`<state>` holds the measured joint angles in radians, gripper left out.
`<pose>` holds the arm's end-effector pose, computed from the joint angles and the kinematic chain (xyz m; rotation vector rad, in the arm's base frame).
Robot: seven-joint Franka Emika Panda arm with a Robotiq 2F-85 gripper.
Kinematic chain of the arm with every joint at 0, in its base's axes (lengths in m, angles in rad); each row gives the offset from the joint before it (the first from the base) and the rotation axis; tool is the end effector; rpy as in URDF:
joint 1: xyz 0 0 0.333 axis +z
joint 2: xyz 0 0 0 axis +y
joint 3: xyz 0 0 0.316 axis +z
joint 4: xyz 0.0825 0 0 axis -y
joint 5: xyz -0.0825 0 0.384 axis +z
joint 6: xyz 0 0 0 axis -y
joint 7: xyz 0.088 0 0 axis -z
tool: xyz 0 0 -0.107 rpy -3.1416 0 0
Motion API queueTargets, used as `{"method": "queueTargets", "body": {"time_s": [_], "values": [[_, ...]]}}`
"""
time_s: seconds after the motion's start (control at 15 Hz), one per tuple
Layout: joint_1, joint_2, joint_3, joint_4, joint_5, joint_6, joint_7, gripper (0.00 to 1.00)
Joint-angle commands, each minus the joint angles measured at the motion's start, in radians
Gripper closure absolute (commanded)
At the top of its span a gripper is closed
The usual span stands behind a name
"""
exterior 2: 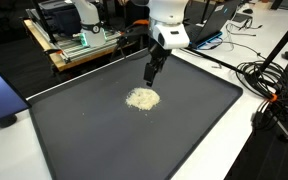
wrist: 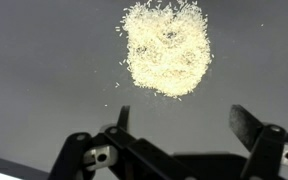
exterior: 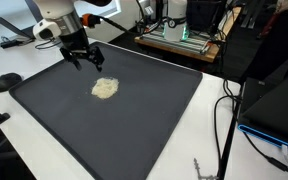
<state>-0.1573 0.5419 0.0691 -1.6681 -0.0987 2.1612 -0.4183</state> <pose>0.6704 -0.0683 0.2879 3.0533 0.5840 -0.0880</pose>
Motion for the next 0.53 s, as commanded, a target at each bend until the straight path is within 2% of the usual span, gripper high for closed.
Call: {"method": "queueTargets", "body": {"time_s": [0.0,0.2,0.47], "values": [[-0.014,-0.153,-0.006,-0.247,0.053,0.117,-0.020,0.00],[0.001,-0.207,-0.031,-0.360,0.045,0.122,0.020,0.00],[-0.022,-0.202,-0.022,-0.423,0.105,0.170,-0.056,0.00]]}}
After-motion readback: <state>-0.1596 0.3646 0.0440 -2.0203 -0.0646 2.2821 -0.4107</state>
